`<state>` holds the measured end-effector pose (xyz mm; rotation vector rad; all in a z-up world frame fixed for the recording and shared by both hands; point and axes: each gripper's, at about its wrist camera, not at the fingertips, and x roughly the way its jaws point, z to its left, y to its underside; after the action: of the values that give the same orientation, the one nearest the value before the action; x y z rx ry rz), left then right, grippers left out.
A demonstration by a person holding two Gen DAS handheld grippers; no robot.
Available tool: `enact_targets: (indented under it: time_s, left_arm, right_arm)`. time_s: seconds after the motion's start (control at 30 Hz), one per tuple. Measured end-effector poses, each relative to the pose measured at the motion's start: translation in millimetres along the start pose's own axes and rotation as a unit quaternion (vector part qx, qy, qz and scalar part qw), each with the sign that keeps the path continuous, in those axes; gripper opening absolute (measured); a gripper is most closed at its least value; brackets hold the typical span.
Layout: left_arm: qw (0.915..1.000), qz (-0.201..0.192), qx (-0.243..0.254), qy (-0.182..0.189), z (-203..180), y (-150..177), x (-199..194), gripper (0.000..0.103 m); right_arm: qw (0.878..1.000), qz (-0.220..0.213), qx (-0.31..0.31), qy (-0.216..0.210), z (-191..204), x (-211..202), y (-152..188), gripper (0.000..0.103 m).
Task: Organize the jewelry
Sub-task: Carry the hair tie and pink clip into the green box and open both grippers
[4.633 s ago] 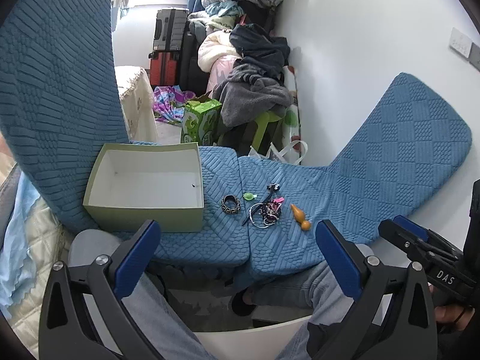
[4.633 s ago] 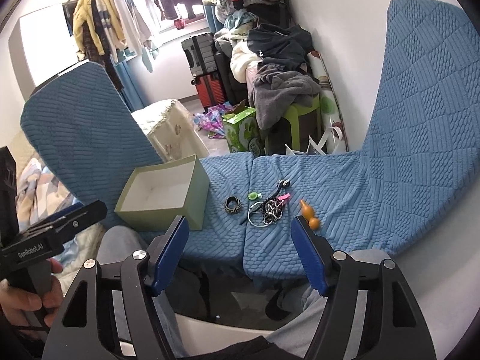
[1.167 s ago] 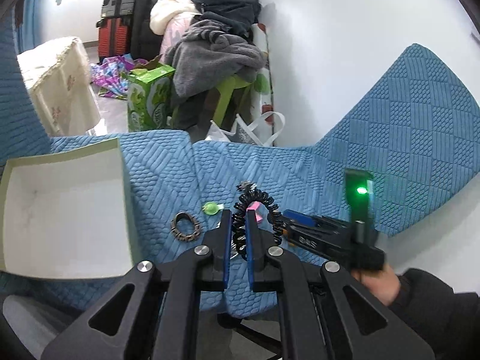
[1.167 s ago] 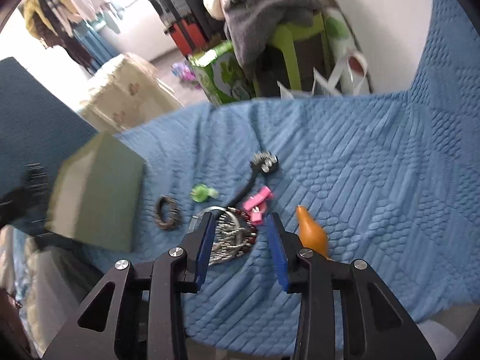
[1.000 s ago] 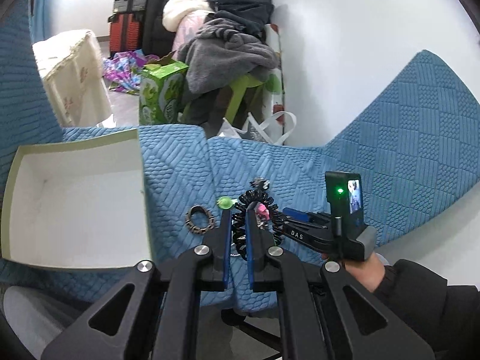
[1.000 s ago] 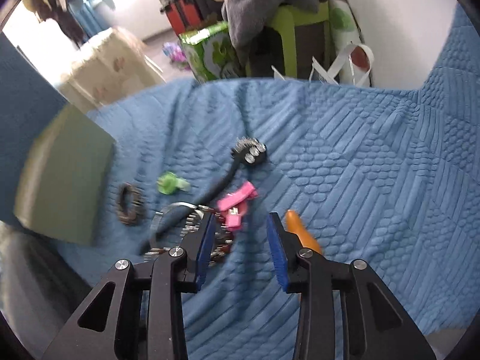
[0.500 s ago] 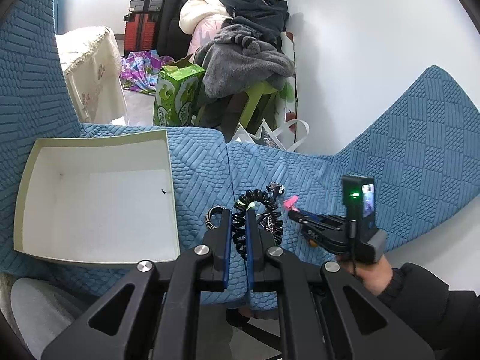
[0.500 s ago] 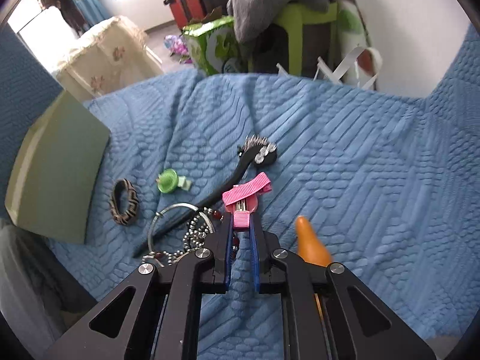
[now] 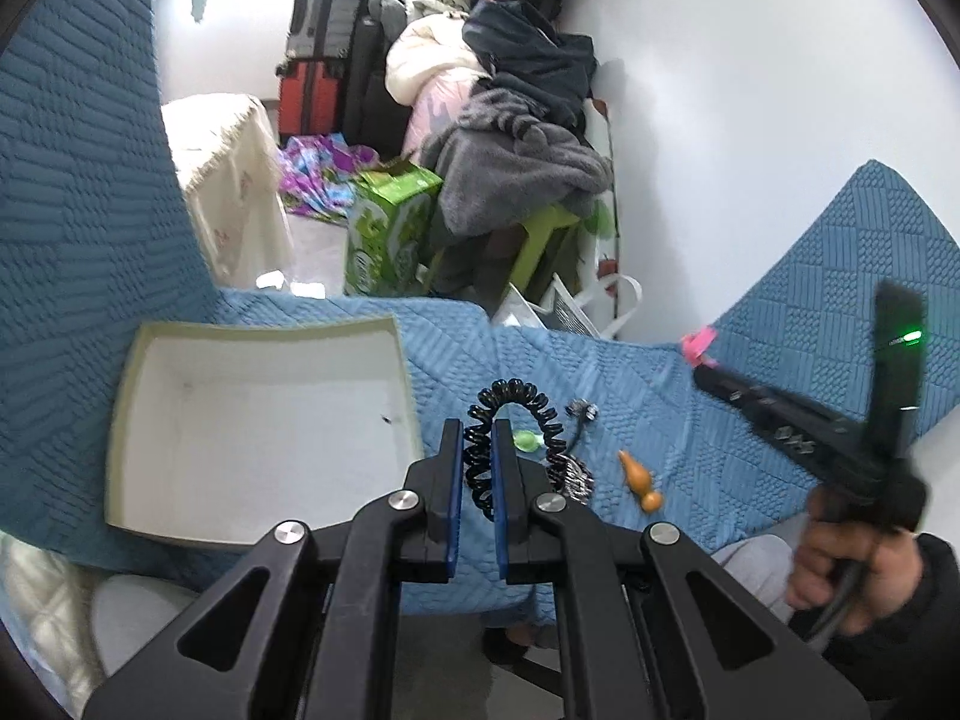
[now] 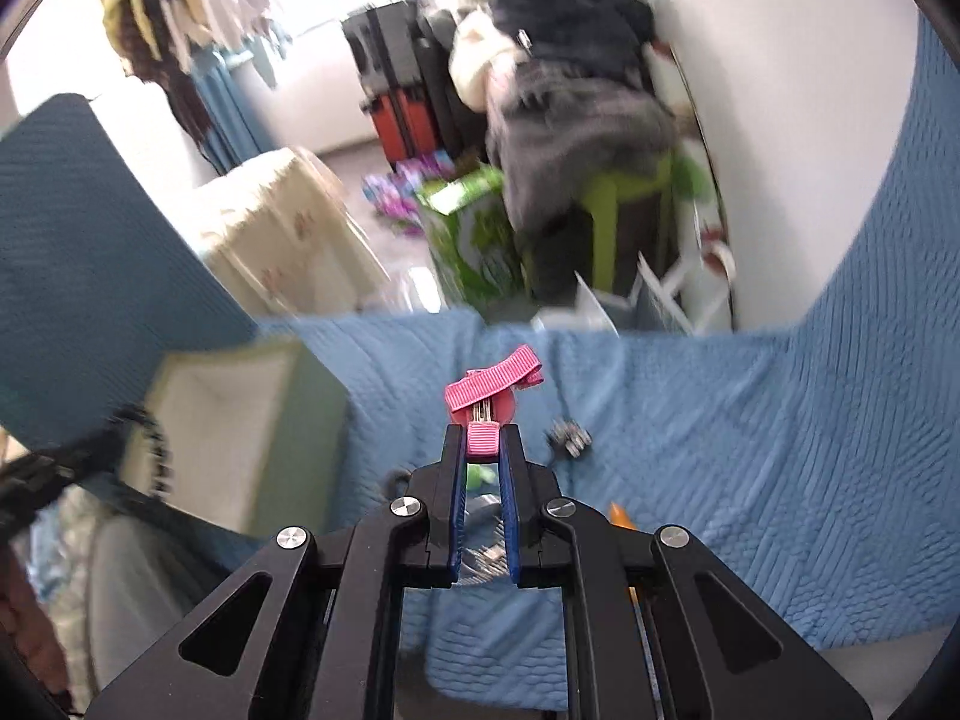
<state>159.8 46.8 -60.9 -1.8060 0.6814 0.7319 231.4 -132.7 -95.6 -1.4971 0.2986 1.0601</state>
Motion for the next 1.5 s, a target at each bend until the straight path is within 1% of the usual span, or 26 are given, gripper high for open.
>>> enact_targets:
  time_s: [0.1,0.2,0.27,0.37,0.5,0.63,0.9,1.17,1.23,1.37,1.5]
  left_arm:
    - [0.9999,-0.014,0.001,-0.007,12,-6,-15,0.008]
    - [0.9994,-0.026,0.001,-0.023,25,-8,-25,0.008]
    - [0.999,-0.033,-0.006,-0.03,39,-9,-28,0.008]
    - [0.9985,-0.032,-0.011,-0.044,59,-8,-27,0.008]
    - [0.9979,-0.025,-0.026,-0.054,86,-5,-22,0.008]
    - [0.9972,-0.01,-0.049,-0.056,111,4,-10,0.008]
    - [0.9951,0.029,-0.076,-0.056,142,15,21,0.008]
    - [0.9922,0.068,-0.084,-0.061,164,24,42,0.008]
    - [0.9908,0.076,-0.089,-0.068,168,25,48,0.008]
    - [0.9888,0.084,-0.105,-0.065,177,29,52,0.008]
    - [0.9888,0.082,-0.11,-0.058,179,30,52,0.009]
  right_arm:
    - [0.999,-0.022,-0.019,-0.015,29,-16,-13,0.008]
    - [0.998,-0.025,-0.044,-0.033,61,-21,-19,0.009]
    - [0.997,-0.016,-0.056,-0.044,78,-15,-19,0.009]
    - [0.996,0.002,-0.075,-0.058,105,1,-14,0.009]
    - [0.992,0.029,-0.096,-0.074,136,25,-7,0.009]
    - [0.989,0.051,-0.111,-0.085,157,45,0,0.009]
    - [0.982,0.097,-0.135,-0.094,191,89,17,0.009]
    - [0.978,0.138,-0.128,-0.087,196,126,31,0.009]
    - [0.978,0.145,-0.127,-0.086,198,131,34,0.009]
    - [0.976,0.159,-0.123,-0.079,198,137,38,0.009]
    - [0.975,0.164,-0.126,-0.075,199,138,39,0.009]
